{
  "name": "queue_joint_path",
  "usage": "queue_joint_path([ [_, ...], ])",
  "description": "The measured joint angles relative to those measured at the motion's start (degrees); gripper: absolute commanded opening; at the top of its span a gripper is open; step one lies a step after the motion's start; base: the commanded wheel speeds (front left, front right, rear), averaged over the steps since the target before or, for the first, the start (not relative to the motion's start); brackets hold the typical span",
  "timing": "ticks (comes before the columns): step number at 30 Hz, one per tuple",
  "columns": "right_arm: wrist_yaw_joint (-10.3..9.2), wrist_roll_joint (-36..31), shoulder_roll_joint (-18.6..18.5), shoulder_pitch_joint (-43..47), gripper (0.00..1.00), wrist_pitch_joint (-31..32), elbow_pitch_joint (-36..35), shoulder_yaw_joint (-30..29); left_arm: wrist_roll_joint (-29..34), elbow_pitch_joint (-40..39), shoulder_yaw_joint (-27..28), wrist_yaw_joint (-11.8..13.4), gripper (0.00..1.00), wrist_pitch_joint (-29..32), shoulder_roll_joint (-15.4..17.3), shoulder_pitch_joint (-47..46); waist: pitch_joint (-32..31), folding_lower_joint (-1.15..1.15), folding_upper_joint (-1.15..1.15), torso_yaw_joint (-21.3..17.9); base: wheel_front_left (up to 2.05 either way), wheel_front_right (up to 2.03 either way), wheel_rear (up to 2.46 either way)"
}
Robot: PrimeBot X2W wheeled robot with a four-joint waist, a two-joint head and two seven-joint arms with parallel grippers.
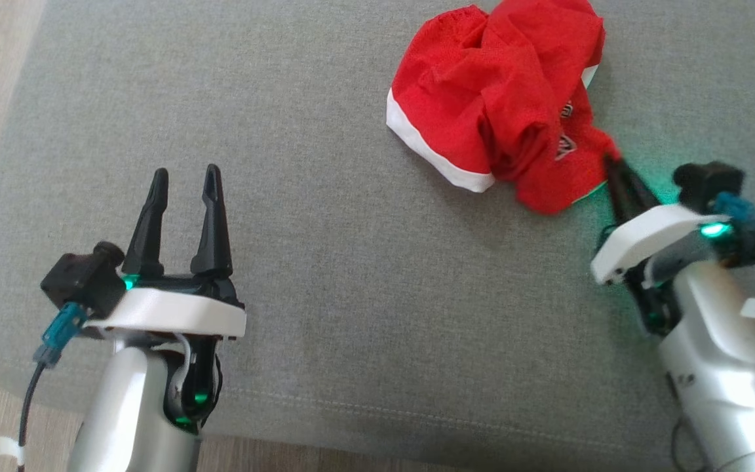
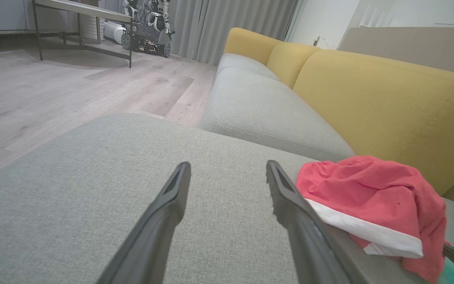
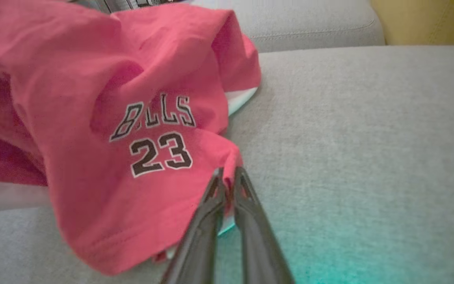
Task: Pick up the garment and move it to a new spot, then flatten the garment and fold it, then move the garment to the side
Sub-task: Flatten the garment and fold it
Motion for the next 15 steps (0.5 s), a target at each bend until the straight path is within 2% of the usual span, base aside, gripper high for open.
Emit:
queue_joint_path([
  [7, 0.00, -3.81, -4.34, -2.49, 0.00, -4.19, -1.97, -0.59, -0.13, 0.71, -0.05, 0.18, 1.00, 0.00, -0.01, 0.10, -1.84, 0.00, 0.00, -0.82, 0.00, 0.00, 0.00],
  [12, 0.00, -6.33, -6.86, -3.96, 0.00, -4.47, -8.67, -0.91, -0.62, 0.83, -0.40, 0.20, 1.00, 0.00, 0.00, 0.57, -3.87, 0.00, 0.00, -1.97, 0.00, 0.00, 0.00],
  [15, 0.00, -7.31, -8.93, -5.26, 0.00, -2.55, -12.84, -0.16, -0.62, 0.85, -1.11, 0.19, 1.00, 0.00, -0.01, 0.70, -4.90, 0.00, 0.00, -2.48, 0.00, 0.00, 0.00],
])
